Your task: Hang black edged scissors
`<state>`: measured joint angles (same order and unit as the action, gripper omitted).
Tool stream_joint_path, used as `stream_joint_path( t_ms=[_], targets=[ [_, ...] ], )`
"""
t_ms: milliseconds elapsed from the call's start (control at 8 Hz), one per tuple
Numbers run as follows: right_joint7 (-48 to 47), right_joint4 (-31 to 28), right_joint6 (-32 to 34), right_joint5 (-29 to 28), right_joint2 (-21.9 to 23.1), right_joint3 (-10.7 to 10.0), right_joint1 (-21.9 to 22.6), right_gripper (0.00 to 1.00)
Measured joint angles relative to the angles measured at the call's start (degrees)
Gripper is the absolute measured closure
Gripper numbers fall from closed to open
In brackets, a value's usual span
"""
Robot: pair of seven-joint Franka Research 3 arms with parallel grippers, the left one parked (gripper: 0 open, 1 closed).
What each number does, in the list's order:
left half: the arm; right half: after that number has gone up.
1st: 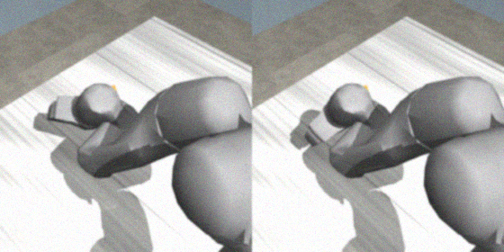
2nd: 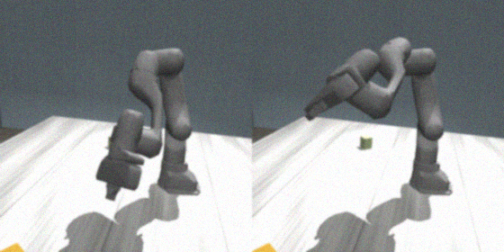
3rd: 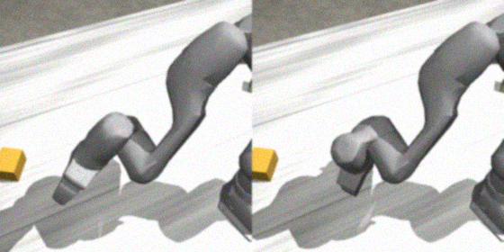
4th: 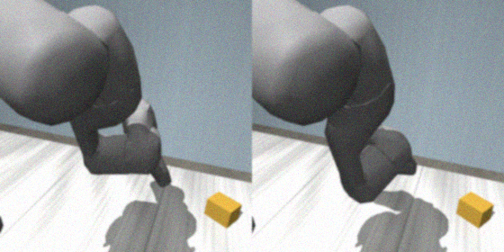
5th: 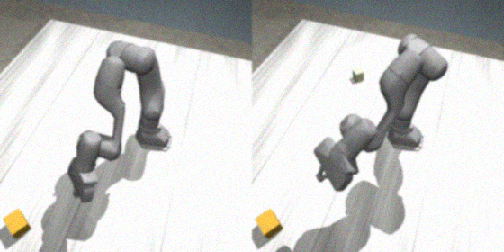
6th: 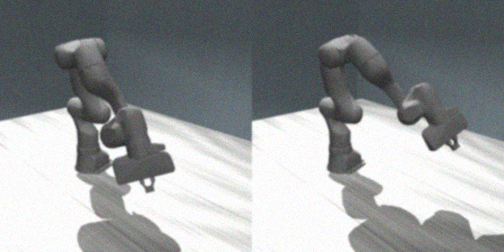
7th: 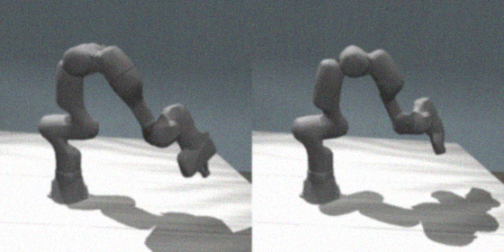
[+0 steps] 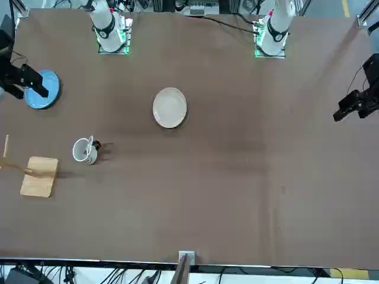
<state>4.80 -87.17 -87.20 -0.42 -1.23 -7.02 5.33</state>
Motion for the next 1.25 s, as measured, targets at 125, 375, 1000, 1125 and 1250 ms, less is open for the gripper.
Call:
stream_joint_path(
  t_ms=[125, 375, 1000, 1125, 1250],
  targets=[
    [-0.01, 0.01, -0.01, 0.00, 0.02, 0.02, 0.04, 0.00],
    [0.00, 0.02, -0.01, 0.00, -0.01, 0.37, 0.23, 0.00],
    [-7.45, -0.50, -2.40, 10.95, -7.24, 1.87, 8.12, 0.00],
    [-9.38, -0.75, -3.84, 11.66, -9.56, 1.95, 9.58, 0.00],
    [-10.04, -1.59, -5.59, 12.03, -11.44, 1.96, 10.49, 0.00]
  ],
)
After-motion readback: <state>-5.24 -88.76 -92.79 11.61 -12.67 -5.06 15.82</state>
